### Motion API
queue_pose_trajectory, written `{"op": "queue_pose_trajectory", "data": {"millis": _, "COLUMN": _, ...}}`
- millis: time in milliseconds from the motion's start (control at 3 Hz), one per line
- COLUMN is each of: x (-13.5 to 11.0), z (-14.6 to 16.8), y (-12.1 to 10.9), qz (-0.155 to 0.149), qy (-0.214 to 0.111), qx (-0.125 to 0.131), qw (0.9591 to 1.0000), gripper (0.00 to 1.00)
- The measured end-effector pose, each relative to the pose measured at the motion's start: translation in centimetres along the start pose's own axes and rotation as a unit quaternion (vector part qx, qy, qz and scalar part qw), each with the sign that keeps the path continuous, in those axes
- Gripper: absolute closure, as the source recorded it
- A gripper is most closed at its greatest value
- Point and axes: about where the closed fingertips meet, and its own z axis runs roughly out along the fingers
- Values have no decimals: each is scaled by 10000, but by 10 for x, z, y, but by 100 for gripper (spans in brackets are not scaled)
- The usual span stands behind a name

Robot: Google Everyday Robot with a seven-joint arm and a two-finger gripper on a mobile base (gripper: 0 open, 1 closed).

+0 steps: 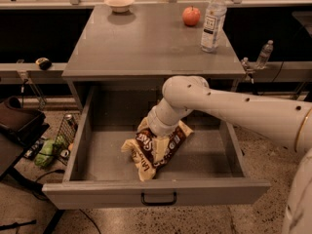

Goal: Pick brown chip bag from top drawer and place on counter

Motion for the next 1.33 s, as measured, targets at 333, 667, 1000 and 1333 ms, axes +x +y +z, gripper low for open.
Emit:
{"op": "queue_pose_trajectory", "data": {"millis": 333, "x": -1, "z": -2, "y": 0, "qz": 0, "qy": 0, "qx": 0, "qw": 10000, "gripper": 72}}
{"op": "queue_pose_trajectory", "data": {"millis": 667, "x": -2, "z": -5, "y": -1, "qz": 0, "qy": 0, "qx": 0, "qw": 10000, "gripper": 94}}
{"op": "queue_pose_trajectory", "data": {"millis": 1000, "x": -11, "z": -46, "y": -2, "qz": -27, "qy": 481, "qx": -114, "qw": 9988, "gripper": 100}}
{"op": "queue_pose_trajectory", "data": {"millis": 1333, "x": -37, "z": -145, "y": -24, "qz": -126, "qy": 1206, "qx": 110, "qw": 9926, "gripper": 100}}
